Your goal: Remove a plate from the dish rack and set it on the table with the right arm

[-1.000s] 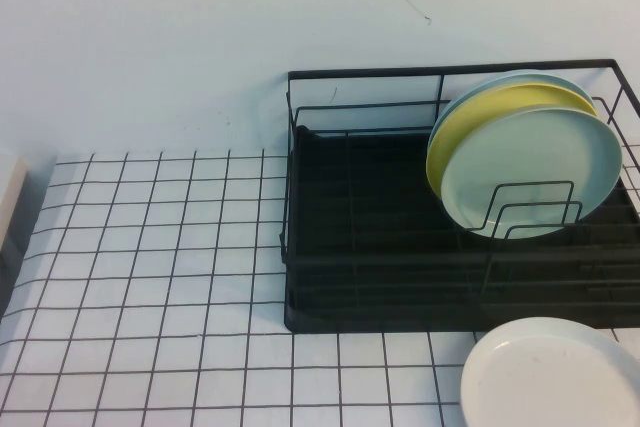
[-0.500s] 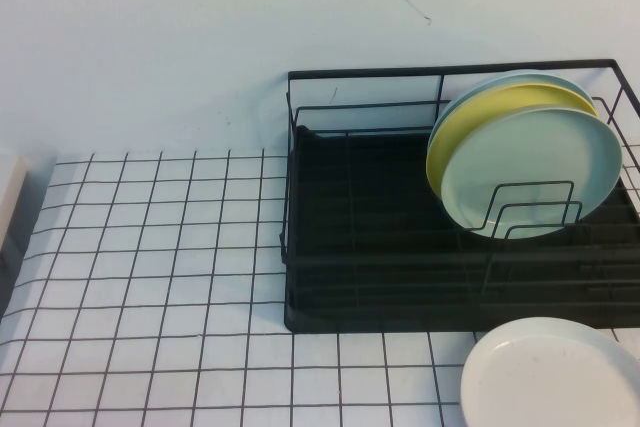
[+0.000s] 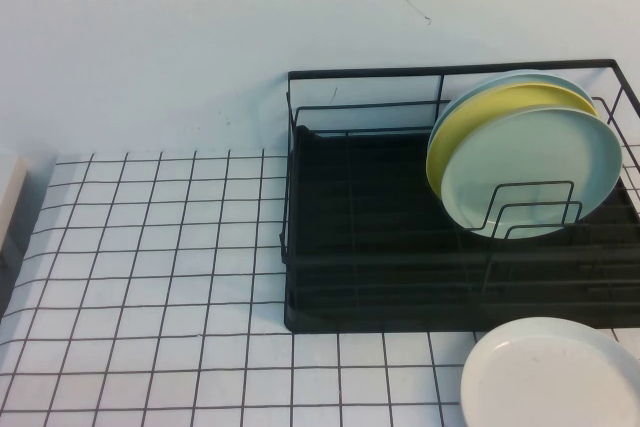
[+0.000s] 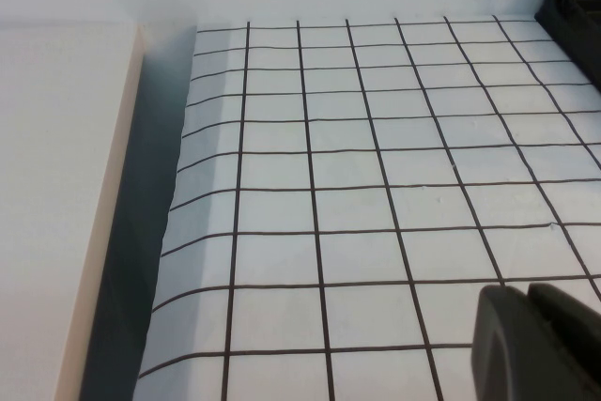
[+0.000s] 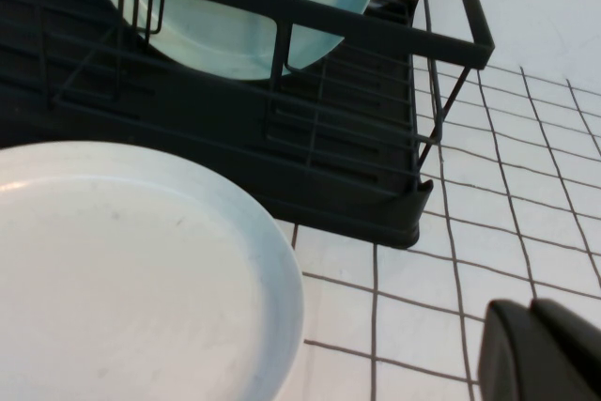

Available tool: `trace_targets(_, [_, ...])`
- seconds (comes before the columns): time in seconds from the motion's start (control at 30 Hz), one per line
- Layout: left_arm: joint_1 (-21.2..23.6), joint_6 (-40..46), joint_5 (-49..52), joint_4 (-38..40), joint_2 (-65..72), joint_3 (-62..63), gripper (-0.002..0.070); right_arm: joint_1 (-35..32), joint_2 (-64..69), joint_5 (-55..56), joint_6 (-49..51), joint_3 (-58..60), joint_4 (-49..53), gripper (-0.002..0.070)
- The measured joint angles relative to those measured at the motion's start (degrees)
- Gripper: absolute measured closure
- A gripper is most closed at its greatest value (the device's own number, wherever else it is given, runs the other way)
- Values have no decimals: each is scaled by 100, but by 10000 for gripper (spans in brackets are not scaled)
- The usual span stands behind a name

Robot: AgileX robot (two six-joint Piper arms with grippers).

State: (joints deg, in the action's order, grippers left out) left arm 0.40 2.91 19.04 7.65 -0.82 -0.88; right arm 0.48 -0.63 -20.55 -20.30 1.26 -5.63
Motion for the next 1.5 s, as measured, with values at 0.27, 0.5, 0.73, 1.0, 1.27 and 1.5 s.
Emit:
trace_targets(0.27, [0, 0, 0, 0, 0, 0, 678, 0, 0, 0, 0, 0, 0, 680])
trace_targets(0.5, [0, 0, 0, 0, 0, 0, 678, 0, 0, 0, 0, 0, 0, 680])
trace_targets(0.73, [0, 0, 0, 0, 0, 0, 678, 0, 0, 0, 0, 0, 0, 680])
trace_targets(1.0, [0, 0, 0, 0, 0, 0, 678, 0, 0, 0, 0, 0, 0, 680])
trace_targets(1.27, [0, 0, 0, 0, 0, 0, 678, 0, 0, 115, 0, 0, 0, 680])
trace_targets(1.5, [0, 0, 0, 0, 0, 0, 678, 0, 0, 1917, -100, 46, 0, 680])
